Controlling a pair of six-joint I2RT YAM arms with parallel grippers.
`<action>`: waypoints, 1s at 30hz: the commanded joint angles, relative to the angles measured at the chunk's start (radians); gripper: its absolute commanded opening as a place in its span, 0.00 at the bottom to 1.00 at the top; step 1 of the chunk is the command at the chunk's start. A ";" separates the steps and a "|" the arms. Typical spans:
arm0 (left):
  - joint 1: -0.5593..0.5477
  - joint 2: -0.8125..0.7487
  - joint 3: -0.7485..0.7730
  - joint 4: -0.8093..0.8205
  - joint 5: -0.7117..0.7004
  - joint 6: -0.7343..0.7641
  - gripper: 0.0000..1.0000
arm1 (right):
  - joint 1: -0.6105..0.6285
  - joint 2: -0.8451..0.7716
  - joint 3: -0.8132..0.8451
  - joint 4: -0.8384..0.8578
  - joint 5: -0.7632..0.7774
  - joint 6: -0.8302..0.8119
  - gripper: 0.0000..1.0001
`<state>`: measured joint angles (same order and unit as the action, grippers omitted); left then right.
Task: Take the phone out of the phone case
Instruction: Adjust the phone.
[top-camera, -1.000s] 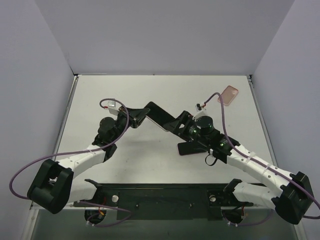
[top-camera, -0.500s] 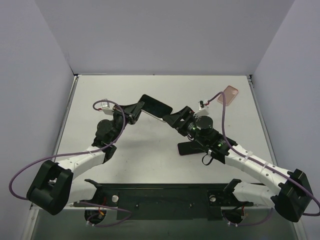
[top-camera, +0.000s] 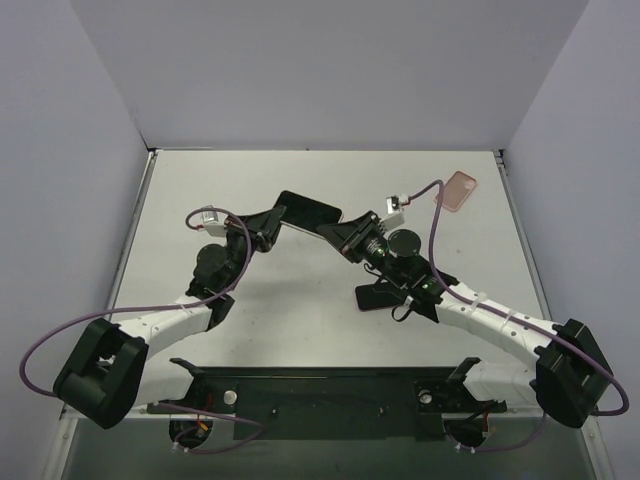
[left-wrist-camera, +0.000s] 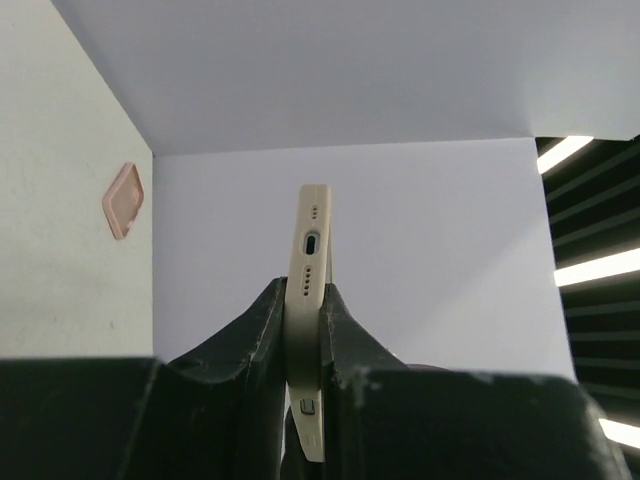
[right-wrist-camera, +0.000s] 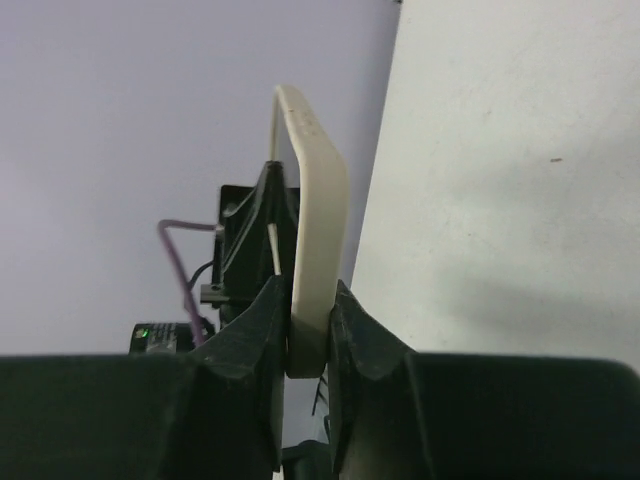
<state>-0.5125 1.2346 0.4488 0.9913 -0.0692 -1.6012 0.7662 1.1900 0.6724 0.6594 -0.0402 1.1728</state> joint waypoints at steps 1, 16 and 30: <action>-0.020 -0.078 0.054 0.016 0.173 -0.048 0.16 | -0.024 0.045 0.050 0.107 -0.124 -0.070 0.00; -0.006 -0.409 0.347 -1.206 0.112 0.992 0.80 | -0.232 -0.112 0.291 -0.697 -0.456 -0.663 0.00; -0.003 -0.264 0.432 -1.104 0.940 1.240 0.87 | -0.237 -0.078 0.403 -0.857 -0.958 -0.731 0.00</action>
<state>-0.5156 0.9623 0.8627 -0.1249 0.6846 -0.3946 0.5251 1.1332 1.0229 -0.2127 -0.8577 0.4698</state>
